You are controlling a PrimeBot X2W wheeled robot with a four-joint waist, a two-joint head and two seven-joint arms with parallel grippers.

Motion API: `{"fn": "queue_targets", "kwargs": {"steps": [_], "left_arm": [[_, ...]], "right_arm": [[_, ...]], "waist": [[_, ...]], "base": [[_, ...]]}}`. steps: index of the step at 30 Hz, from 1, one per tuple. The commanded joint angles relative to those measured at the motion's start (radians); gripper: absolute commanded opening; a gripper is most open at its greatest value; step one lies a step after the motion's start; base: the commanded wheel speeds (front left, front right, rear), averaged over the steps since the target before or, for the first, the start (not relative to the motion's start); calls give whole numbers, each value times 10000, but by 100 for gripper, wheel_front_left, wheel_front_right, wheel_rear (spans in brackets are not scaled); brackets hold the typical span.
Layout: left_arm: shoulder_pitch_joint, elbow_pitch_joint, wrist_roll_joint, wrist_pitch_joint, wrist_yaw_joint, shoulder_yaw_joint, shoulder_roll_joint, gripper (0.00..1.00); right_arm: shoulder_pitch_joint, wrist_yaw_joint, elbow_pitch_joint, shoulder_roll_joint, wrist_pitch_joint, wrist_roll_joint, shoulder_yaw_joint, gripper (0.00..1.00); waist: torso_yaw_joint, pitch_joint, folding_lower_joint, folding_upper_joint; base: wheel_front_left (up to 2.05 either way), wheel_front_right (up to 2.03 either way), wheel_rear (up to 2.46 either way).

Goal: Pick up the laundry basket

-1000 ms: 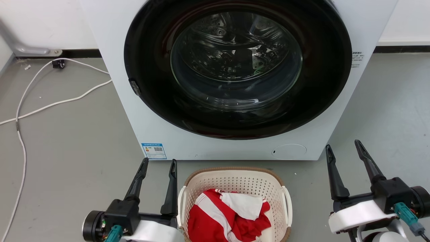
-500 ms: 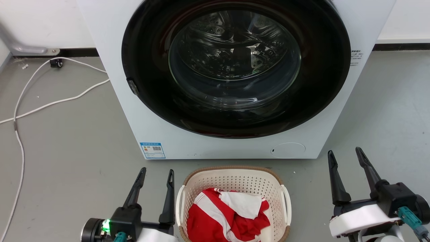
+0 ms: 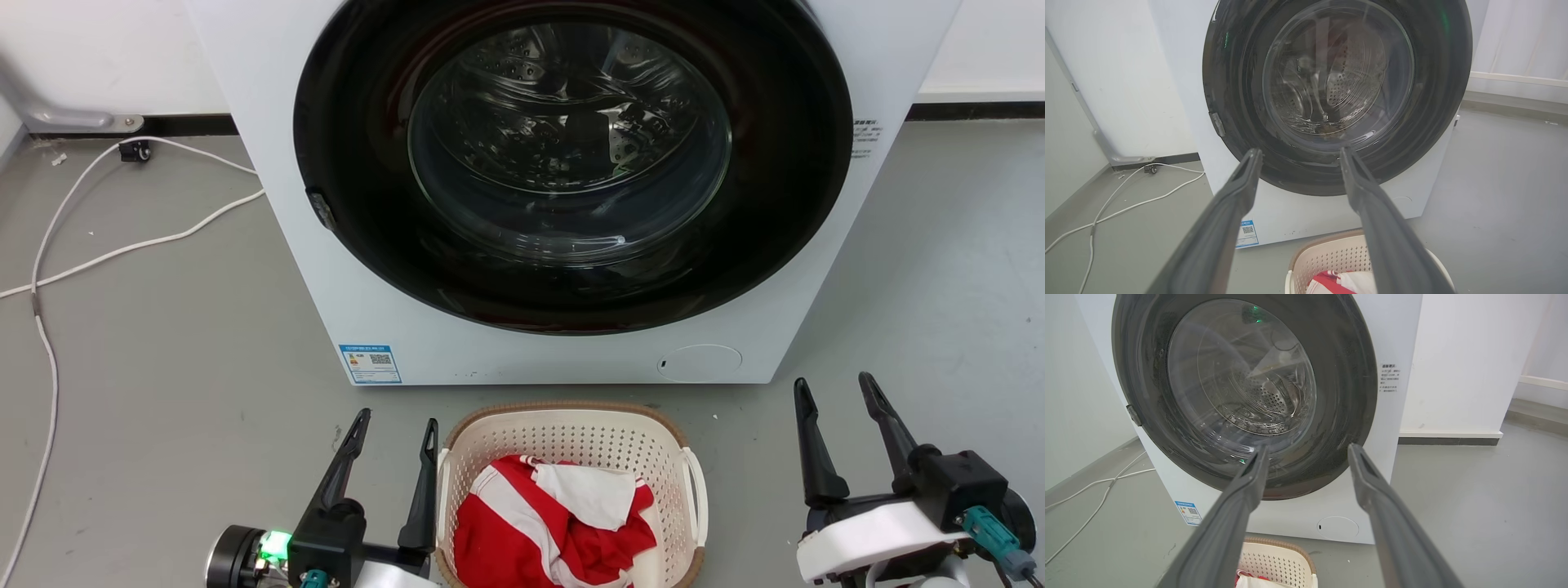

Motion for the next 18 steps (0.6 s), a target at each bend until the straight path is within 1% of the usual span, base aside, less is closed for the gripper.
{"fn": "queue_targets", "kwargs": {"steps": [1,10,14,18], "left_arm": [[97,-29,-28,-48,-41,40,-48,100],[221,84,-294,-41,-257,269,-156,100],[222,342,-716,-41,-501,409,-214,100],[181,338,-695,-41,-594,475,-236,100]], "right_arm": [[-108,-3,38,2,-47,140,24,100],[-81,-3,117,2,-50,262,89,100],[-83,-3,81,2,-51,281,92,100],[-48,-3,57,2,-52,309,90,100]], "waist": [[6,-4,0,0],[-4,-63,0,0],[-21,-74,0,0],[-31,-39,0,0]], "base": [[0,0,0],[0,0,0],[0,0,0],[0,0,0]]}}
